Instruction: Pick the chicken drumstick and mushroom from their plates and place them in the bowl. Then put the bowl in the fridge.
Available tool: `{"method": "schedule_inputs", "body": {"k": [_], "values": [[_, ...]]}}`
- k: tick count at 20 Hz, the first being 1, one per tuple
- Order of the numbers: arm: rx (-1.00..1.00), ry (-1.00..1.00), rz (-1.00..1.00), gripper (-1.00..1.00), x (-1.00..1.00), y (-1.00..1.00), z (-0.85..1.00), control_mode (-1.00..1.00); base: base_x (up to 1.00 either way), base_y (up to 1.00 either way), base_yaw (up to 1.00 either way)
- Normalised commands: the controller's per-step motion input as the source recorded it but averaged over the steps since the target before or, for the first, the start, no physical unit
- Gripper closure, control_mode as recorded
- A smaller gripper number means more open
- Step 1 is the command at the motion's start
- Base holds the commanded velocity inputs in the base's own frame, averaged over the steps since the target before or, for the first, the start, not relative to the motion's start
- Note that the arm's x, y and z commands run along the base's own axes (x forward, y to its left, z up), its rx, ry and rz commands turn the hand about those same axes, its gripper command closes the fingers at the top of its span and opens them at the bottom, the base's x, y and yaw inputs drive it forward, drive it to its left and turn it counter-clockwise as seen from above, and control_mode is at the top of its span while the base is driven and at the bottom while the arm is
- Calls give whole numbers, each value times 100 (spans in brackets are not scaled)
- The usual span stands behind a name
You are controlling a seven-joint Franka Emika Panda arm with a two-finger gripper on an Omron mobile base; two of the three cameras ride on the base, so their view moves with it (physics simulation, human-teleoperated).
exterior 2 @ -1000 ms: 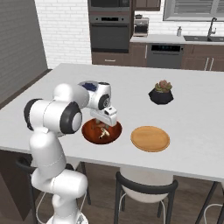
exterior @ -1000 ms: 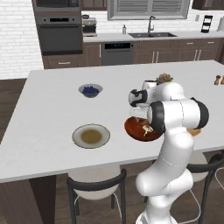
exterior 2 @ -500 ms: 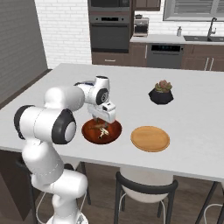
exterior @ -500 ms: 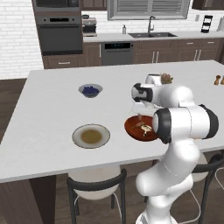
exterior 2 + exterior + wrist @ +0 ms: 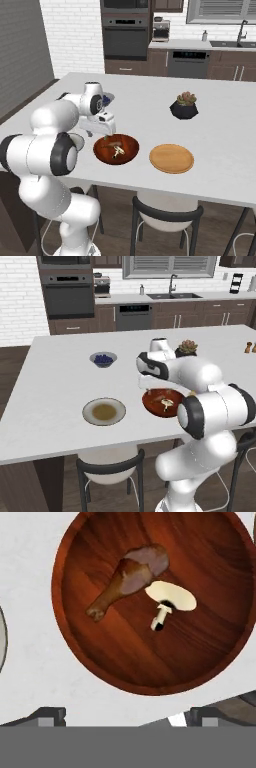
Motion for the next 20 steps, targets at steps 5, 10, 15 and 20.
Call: {"method": "schedule_inputs", "body": {"k": [5, 10, 15, 20], "values": [[-2, 0, 23, -100, 4, 24, -16, -100, 0, 0, 0], [-6, 0, 11, -100, 5, -1, -41, -100, 0, 0, 0], [-7, 0, 16, -100, 13, 0, -54, -100, 0, 0, 0], [-2, 0, 16, -100, 14, 0, -41, -100, 0, 0, 0]]}}
